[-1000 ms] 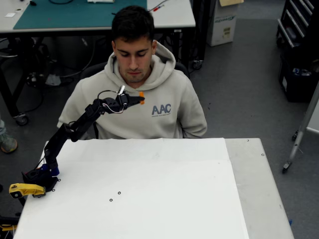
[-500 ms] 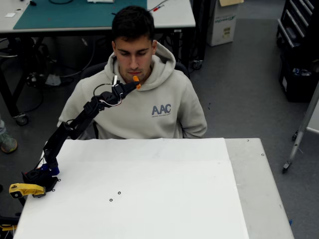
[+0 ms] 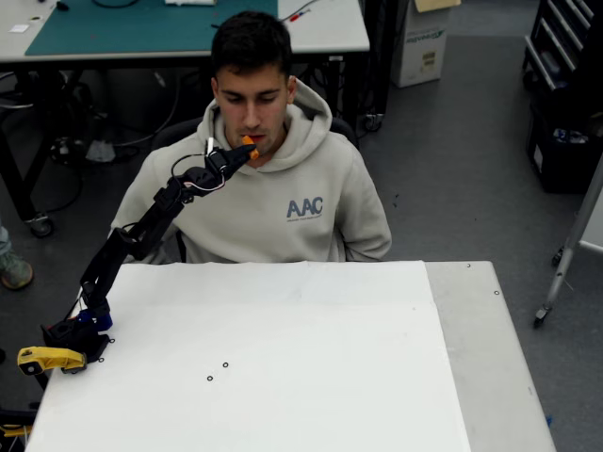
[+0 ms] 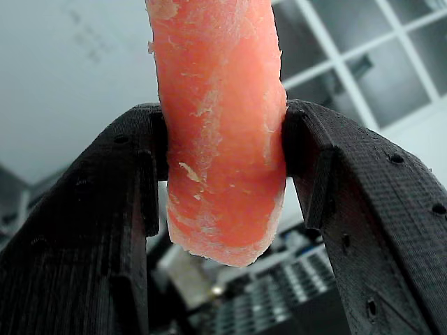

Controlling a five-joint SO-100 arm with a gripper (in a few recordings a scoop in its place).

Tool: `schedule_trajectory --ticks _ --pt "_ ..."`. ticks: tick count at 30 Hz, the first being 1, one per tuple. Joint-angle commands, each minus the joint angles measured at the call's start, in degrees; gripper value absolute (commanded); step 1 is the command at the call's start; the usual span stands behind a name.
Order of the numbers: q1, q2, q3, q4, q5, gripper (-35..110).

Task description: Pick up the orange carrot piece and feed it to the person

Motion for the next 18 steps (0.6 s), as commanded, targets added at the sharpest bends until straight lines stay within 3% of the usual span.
schedule_trajectory --ticks 1,18 --pt "0.4 0.2 -1.8 -1.0 -1.0 -2" --pt "0.3 -0.8 -1.9 -1.2 -0.6 -2"
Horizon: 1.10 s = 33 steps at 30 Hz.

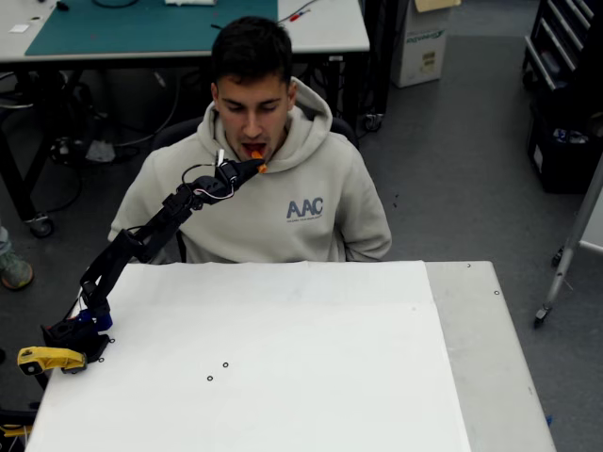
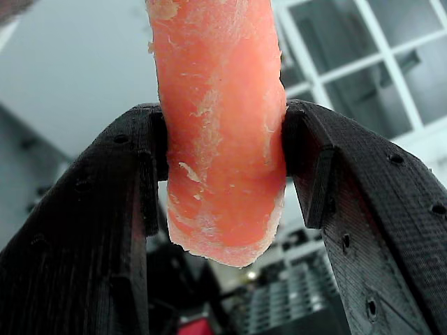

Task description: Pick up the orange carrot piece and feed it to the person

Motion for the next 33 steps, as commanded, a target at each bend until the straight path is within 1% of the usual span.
schedule_trajectory --ticks 1,28,30,33 --pt "0.3 3.3 -2.0 -1.1 -0.6 -2" --pt "0.3 3.3 -3.0 -0.4 -0.5 -1" --pt "0.3 3.3 -3.0 -0.4 -0.8 1" --pt "0.9 3.3 -3.0 -0.4 -0.8 9"
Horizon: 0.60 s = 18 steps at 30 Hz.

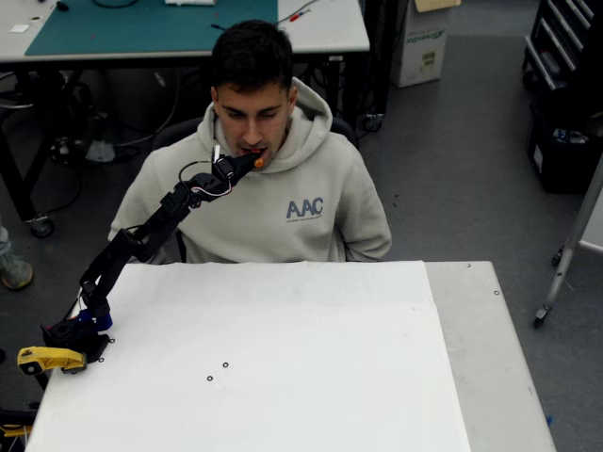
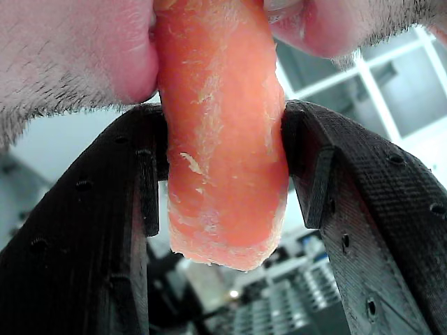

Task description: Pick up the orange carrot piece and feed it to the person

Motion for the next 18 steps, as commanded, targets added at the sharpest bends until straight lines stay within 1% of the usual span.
schedule_trajectory --ticks 1,5,8,14,18 --pt "1.6 3.3 -2.2 0.4 0.1 12" --pt "1.7 3.3 -2.2 0.4 0.2 23" --pt "1.8 3.3 -2.2 0.4 -0.3 24" --pt "4.9 3.3 -2.1 0.4 0.0 19" --pt "6.0 3.3 -1.6 0.4 0.2 10"
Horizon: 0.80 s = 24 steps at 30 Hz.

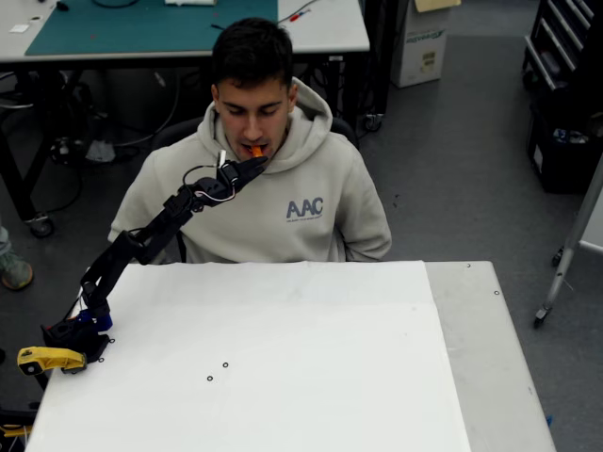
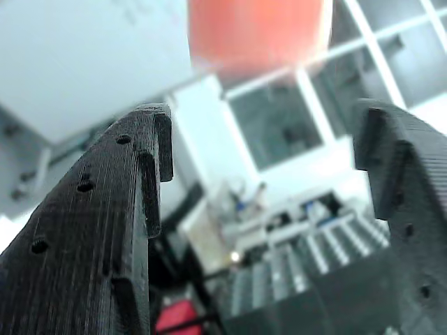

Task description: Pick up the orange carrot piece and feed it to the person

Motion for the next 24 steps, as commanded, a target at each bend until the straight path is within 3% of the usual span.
schedule_trajectory --ticks 1,5,15,24 --pt "1.5 3.4 -1.5 -0.3 0.2 7" --pt "1.6 3.4 -1.4 -0.3 0.3 -5" --pt "1.6 6.8 -0.4 0.8 1.4 -2" --pt "1.2 21.5 15.7 14.5 19.7 -2"
